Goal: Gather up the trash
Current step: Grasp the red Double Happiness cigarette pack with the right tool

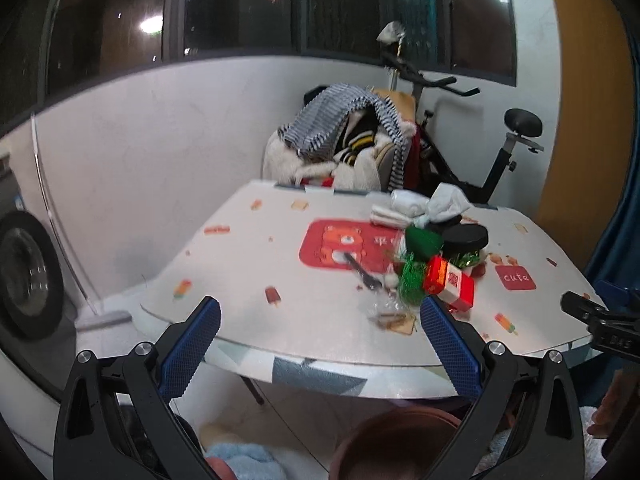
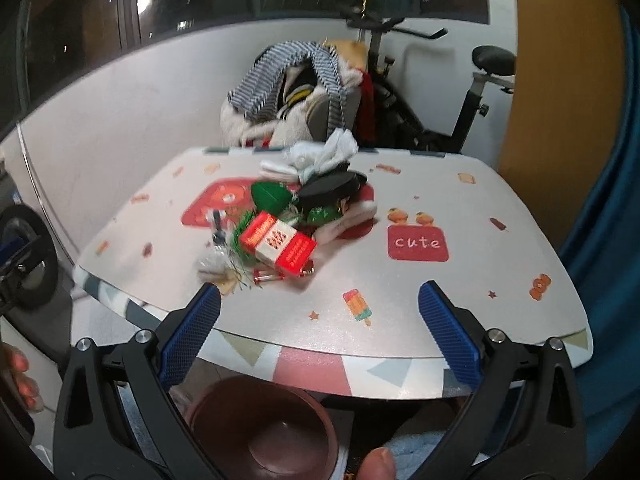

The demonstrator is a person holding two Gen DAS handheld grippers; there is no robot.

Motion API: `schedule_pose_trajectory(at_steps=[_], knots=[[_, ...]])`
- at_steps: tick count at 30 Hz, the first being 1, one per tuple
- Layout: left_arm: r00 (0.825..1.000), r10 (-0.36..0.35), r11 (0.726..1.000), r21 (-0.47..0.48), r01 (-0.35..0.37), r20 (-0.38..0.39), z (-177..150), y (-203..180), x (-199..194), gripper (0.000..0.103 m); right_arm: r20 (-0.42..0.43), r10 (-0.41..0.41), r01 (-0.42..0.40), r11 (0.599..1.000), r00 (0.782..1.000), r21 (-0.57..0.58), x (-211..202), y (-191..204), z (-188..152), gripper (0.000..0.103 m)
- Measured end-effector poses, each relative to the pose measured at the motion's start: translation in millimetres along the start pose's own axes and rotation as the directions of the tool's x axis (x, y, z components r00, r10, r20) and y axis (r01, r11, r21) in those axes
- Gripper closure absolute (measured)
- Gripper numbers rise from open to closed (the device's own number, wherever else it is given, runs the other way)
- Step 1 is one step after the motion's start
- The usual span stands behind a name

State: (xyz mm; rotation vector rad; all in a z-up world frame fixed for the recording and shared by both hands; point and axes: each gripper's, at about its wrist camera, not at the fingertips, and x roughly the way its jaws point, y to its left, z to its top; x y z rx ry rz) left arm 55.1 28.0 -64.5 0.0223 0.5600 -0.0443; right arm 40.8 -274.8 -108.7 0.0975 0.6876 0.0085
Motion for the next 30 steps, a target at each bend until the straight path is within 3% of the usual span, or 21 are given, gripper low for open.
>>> schedule_pose_trajectory(at_steps=[6,12,18,23,27,30], knots=[[0.998,0.049,0.996,-0.068,-0.051,-0.037,-5,15,30,0.005,-0.031,0.066,-0.061,0.988,0.997,0.143,54,1,11,0.006],[0.994,0.091,0.991,-0.091,-0.097,-0.066,-8,33,60,0.005,-0.091,0.114,-0.09,0.968,0.989,0.236,134,15,27,0.006],[0.989,0.088,0.989,-0.108,-0.101,-0.117,-17,44,86,0.005,-0.184,0.1,-0.041,0.953,0.978,0.301,195,25,31,0.006],[0.987,0.068,0.99,-0.114,-0.085,-0.143,-22,43,100,0.006,-0.236,0.108,-0.022,0.94,0.966,0.342,219,23,26,0.006],[0.987,0.045,0.991,-0.117,-0.063,-0.156,-22,38,106,0.007,-0.212,0.148,-0.067,0.935,0.966,0.349,213,17,22,0.009],[0.984,0.0,0.991,-0.134,-0.024,-0.176,-23,34,112,0.013,-0.187,0.153,-0.09,0.948,0.97,0.307,199,13,19,0.009]])
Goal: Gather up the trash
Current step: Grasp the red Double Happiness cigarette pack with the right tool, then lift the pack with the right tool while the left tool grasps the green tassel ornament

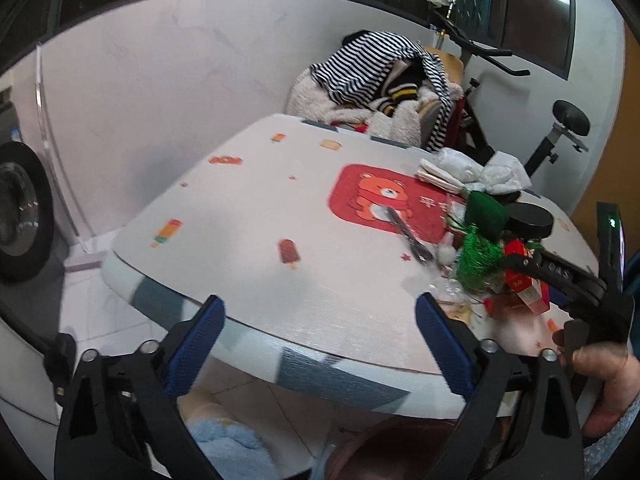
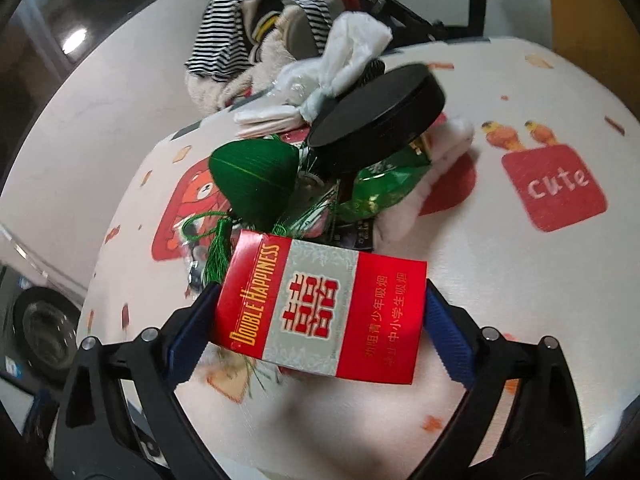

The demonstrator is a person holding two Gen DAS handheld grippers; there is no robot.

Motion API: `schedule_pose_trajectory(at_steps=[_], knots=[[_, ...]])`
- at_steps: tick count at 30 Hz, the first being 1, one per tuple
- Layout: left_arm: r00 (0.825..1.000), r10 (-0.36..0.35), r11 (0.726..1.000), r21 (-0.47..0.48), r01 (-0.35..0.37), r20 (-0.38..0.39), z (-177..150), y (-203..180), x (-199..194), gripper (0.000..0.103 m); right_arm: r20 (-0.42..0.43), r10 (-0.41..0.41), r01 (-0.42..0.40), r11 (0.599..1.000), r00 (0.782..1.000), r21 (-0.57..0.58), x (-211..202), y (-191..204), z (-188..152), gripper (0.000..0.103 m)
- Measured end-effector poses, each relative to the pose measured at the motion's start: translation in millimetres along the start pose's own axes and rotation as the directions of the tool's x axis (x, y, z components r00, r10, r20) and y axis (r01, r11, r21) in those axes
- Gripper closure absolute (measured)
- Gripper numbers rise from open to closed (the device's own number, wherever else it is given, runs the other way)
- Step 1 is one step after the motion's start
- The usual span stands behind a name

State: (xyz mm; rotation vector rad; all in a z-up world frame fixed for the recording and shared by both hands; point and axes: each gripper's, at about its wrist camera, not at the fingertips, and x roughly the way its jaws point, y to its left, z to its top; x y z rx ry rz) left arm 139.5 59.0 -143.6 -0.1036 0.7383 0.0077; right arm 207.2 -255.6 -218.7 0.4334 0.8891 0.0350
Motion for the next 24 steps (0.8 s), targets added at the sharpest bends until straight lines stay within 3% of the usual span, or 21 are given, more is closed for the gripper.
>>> schedule_pose_trajectory(at_steps=[6,8,11,13,16,18,21,24], knots=[[0.986,-0.159,0.986,-0.051,0.156,-0.053,16,-28,20,0.014,0.041,-0.049,0.052,0.995,0.998,-0.081,-32,-28,-18,0.009],[0.964,-0.259,0.965,-0.067,0.255,-0.057,29,-48,31,0.014,0.049,-0.055,0.059,0.995,0.997,-0.078,-41,-42,-23,0.009],[0.934,-0.351,0.936,-0.06,0.347,-0.072,48,-84,55,0.015,0.068,-0.067,0.072,0.994,0.995,-0.079,-53,-56,-28,0.009],[0.917,-0.386,0.923,-0.051,0.382,-0.098,58,-108,73,0.025,0.082,-0.077,0.084,0.993,0.994,-0.085,-61,-64,-31,0.009],[0.892,-0.423,0.906,-0.093,0.413,-0.156,72,-136,105,0.038,0.098,-0.076,0.084,0.993,0.992,-0.08,-71,-73,-32,0.009],[0.884,-0.43,0.9,-0.156,0.406,-0.185,78,-145,126,0.04,0.106,-0.073,0.082,0.994,0.992,-0.079,-75,-76,-33,0.009],[0.886,-0.415,0.905,-0.2,0.376,-0.209,84,-154,148,0.041,0.122,-0.075,0.085,0.993,0.99,-0.078,-82,-82,-34,0.009],[0.892,-0.389,0.918,-0.177,0.354,-0.231,89,-169,163,0.045,0.14,-0.068,0.077,0.995,0.988,-0.065,-87,-88,-34,0.009]])
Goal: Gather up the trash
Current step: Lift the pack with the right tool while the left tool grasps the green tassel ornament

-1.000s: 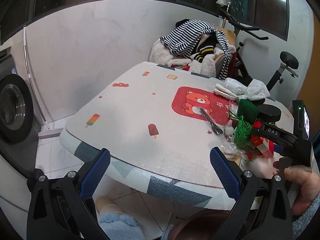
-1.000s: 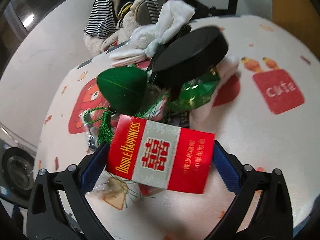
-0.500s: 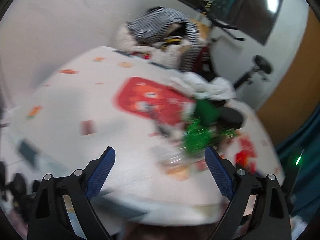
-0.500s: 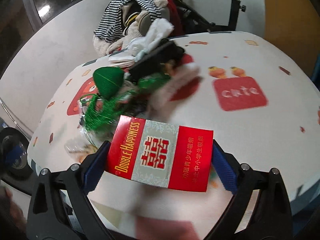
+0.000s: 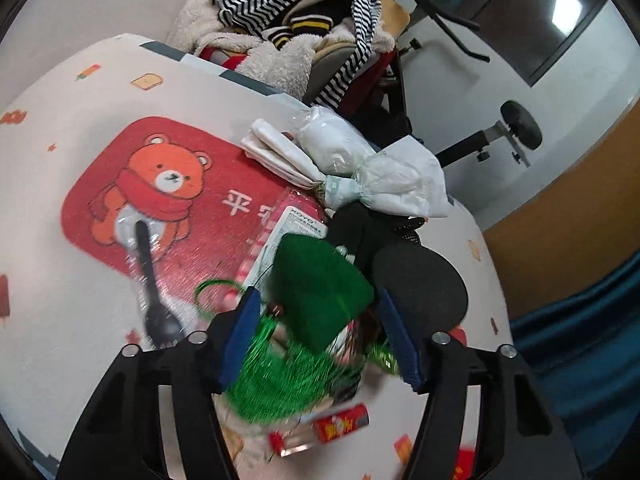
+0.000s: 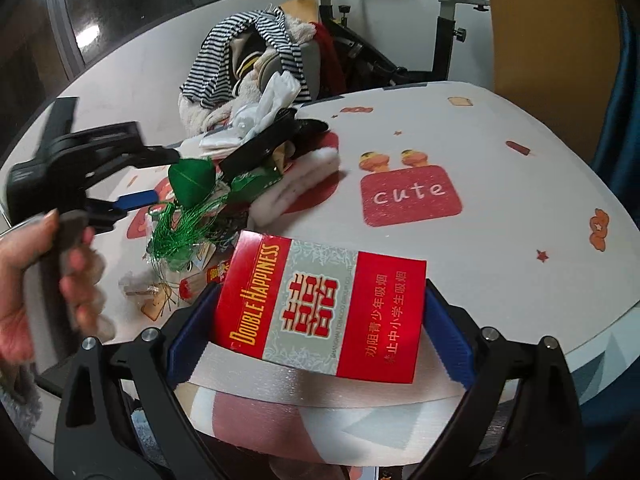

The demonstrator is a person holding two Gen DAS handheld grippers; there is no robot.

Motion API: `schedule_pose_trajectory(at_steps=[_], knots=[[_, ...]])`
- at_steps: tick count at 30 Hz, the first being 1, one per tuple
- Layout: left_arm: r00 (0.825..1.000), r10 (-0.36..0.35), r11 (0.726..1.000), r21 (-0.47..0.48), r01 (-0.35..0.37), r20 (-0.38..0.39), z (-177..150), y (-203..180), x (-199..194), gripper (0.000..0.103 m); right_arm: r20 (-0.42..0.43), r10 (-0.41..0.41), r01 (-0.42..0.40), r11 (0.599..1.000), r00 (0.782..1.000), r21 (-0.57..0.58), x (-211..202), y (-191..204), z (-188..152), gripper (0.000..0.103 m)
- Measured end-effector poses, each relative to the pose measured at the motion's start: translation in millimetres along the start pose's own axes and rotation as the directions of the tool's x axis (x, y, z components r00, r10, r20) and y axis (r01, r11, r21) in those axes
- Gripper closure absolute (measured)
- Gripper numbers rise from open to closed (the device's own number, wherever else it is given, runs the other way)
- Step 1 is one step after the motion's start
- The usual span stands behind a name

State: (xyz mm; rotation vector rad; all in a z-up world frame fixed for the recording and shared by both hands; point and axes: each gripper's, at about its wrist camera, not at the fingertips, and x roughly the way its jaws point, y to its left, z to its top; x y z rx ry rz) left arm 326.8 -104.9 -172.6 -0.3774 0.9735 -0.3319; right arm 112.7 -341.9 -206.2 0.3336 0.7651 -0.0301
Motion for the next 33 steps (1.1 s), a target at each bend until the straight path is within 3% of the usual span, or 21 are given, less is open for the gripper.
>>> schedule_pose_trajectory(at_steps=[2,5,10,17,23,28,33], knots=[[0.999,0.028,0.999,0.018,-0.027,-0.016,4,-5,9,0.046,0.002,0.005,-0.005,1.0,1.0,0.008,-1,-3,-2,0.009],[0.998,0.044,0.999,0.014,-0.043,-0.039,7,-4,18,0.055,-0.003,0.007,-0.007,1.0,1.0,0.019,-4,-8,-5,0.009],[1.0,0.02,1.0,0.005,-0.02,-0.009,7,-3,-6,0.062,0.002,0.007,-0.008,1.0,1.0,0.026,-10,-14,-5,0.009],[0.991,-0.09,0.988,0.133,0.076,0.101,39,-35,-93,0.062,0.03,0.024,-0.024,1.0,0.999,0.016,-24,-3,-1,0.009],[0.975,-0.147,0.971,0.214,0.11,0.165,45,-53,-171,0.062,0.068,0.045,-0.044,0.999,0.997,-0.018,-49,14,4,0.009],[0.971,-0.162,0.959,0.258,0.113,0.177,29,-56,-214,0.062,0.091,0.06,-0.054,0.996,0.994,-0.066,-71,31,1,0.009],[0.969,-0.196,0.948,0.281,0.148,0.149,-13,-43,-243,0.062,0.101,0.065,-0.054,0.993,0.993,-0.109,-91,43,-13,0.01]])
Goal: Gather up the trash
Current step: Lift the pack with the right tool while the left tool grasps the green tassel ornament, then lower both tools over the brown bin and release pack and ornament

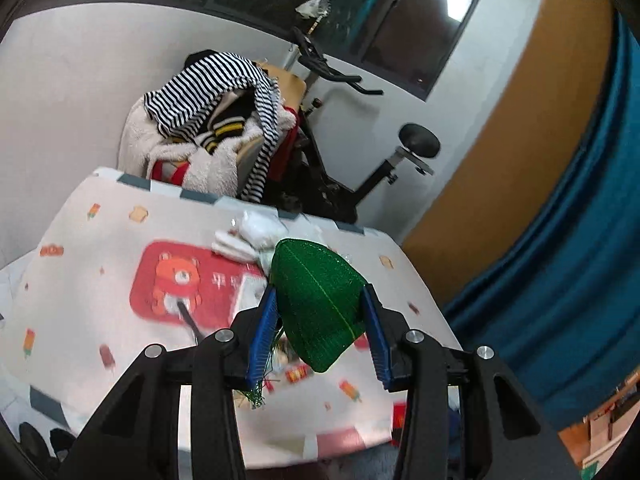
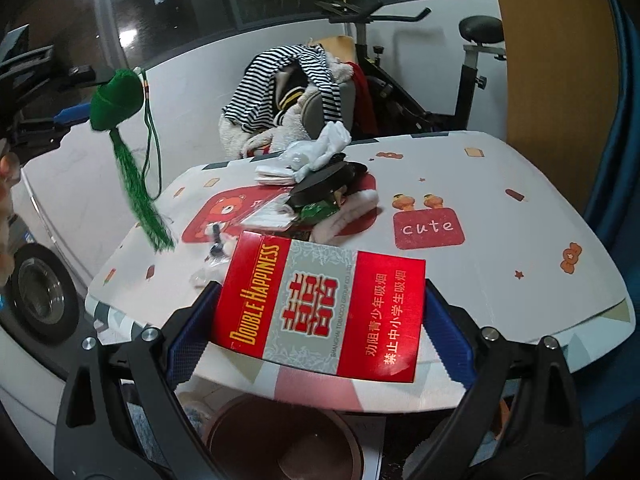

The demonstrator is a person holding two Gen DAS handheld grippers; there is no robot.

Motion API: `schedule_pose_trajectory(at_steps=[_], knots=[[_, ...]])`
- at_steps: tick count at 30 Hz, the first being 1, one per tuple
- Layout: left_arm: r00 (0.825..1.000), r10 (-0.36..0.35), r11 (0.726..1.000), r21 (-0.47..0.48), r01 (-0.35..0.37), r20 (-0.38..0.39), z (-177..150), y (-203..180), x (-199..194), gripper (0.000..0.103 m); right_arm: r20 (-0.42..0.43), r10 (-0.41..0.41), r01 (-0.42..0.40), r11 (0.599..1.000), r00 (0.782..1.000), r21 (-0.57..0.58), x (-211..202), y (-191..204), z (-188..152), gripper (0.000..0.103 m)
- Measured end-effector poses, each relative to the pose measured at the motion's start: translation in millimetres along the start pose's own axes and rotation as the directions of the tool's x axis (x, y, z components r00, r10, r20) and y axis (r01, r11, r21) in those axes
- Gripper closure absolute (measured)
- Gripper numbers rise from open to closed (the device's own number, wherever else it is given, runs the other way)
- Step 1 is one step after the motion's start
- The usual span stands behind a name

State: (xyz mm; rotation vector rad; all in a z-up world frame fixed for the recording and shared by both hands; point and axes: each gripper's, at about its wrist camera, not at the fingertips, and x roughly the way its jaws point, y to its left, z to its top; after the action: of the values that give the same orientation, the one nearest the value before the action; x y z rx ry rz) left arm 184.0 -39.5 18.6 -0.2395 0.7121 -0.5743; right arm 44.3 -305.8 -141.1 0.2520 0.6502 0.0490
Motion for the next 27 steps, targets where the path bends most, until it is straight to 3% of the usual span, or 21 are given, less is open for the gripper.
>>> schedule_pose_trajectory(at_steps=[8,12,17,20,27], knots=[[0.992,-0.066,0.995,0.07,0.074,-0.106,-109,-7,-25,0.062,0.008,-0.028,0.028,0.999,1.0,-0.038,-16,3,-41,0.009],[0.975,-0.097,0.991,0.067,0.113,-0.201,-165,0,-17,0.062,-0.016,-0.038,0.037,0.998,0.999,-0.058,-14,2,-64,0.009],[0.95,-0.094,0.993,0.045,0.112,-0.297,-226,16,-2,0.062,-0.033,-0.054,0.052,0.997,0.998,-0.065,-14,0,-87,0.009],[0.934,-0.08,0.994,0.044,0.102,-0.349,-250,23,10,0.062,-0.04,-0.049,0.047,0.998,0.998,-0.051,-10,-2,-98,0.009],[0.899,0.033,0.993,0.116,0.02,-0.437,-279,35,47,0.059,-0.066,-0.055,0.051,0.997,0.996,-0.065,1,2,-111,0.009]])
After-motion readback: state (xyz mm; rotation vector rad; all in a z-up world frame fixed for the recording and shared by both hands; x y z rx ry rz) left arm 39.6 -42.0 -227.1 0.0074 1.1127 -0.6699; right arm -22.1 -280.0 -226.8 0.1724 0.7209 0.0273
